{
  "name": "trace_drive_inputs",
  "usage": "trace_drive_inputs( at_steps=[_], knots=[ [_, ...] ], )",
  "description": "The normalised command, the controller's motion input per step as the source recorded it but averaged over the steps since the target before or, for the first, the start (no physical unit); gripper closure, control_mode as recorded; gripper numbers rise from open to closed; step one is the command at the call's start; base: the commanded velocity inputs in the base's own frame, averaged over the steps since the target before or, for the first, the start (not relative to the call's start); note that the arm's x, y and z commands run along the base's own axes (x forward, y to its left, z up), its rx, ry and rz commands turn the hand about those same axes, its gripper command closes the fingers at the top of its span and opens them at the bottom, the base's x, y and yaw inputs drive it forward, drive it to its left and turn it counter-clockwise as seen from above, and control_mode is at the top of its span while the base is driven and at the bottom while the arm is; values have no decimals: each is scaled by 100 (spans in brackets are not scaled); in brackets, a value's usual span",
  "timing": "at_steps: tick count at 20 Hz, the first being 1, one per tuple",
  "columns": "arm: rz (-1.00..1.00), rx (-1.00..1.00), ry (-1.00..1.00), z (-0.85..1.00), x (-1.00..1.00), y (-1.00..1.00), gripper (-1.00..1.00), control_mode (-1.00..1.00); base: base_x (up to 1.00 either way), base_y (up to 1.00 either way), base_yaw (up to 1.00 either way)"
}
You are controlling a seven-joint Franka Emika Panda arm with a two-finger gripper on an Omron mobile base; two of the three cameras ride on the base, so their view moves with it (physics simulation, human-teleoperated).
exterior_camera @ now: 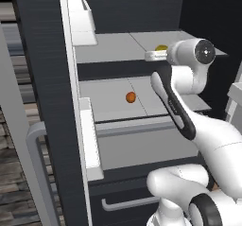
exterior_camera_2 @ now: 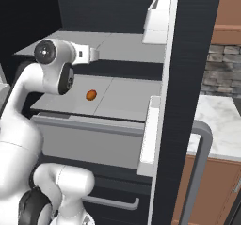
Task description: Retrieve the orange and mango from the fridge and place them into the bowl on the dining table.
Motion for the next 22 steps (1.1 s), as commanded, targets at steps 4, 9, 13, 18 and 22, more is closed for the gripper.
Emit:
trace_drive_inputs(
  at_steps=[4,9,13,18,22],
  knots=[
    [7,0,2,40,-100,-1,100,-100,0,0,0],
    [5,0,15,59,-100,0,100,-100,0,0,0],
    [2,0,3,48,-100,0,100,-100,0,0,0],
    [0,0,1,30,-100,0,100,-100,0,0,0],
    [0,0,-1,0,-100,0,100,-100,0,0,0]
  ],
)
